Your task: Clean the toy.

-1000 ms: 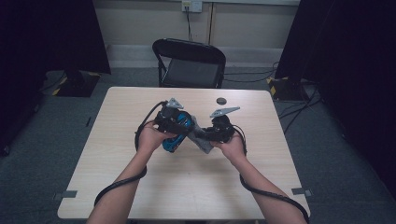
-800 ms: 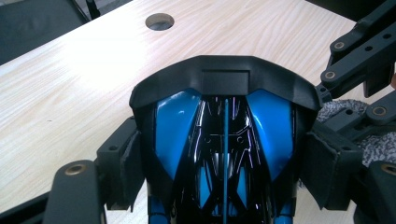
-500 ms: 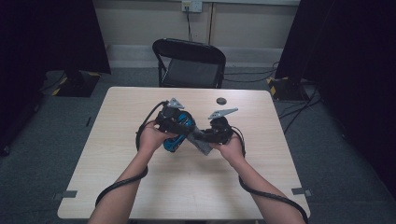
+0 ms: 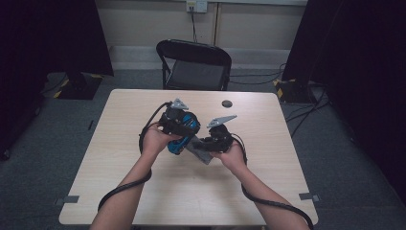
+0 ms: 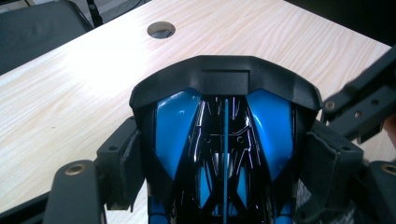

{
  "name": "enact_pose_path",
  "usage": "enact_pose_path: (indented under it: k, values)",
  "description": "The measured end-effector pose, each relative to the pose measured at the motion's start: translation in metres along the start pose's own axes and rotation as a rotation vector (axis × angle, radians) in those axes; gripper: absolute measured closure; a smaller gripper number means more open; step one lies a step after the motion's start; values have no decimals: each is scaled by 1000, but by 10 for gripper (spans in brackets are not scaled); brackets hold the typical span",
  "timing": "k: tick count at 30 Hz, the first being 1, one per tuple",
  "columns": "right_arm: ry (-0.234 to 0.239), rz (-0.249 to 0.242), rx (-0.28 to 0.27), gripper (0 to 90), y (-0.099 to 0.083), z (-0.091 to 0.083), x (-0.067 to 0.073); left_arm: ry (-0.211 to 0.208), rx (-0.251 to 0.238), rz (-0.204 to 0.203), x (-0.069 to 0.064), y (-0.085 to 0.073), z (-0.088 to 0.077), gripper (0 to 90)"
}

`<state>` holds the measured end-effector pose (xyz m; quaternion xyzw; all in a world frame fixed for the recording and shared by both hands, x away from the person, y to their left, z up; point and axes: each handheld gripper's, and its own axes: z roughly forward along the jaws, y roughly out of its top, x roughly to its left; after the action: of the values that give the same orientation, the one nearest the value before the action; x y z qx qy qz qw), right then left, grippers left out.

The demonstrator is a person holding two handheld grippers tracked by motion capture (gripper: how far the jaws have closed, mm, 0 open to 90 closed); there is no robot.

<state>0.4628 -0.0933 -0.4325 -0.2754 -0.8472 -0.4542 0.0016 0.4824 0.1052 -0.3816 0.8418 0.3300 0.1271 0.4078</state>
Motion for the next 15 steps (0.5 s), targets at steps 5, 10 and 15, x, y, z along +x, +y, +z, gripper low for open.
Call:
enact_pose_path:
  k: [5,10,15]
  values:
    - [26,2,6,785,-4,7,5,1,-7,-3,-1,2,0,254]
    - [46,-4,9,785,-9,13,9,0,-2,-3,0,1,1,254]
    - [60,-5,15,785,-12,18,11,5,-10,-14,2,0,1,253]
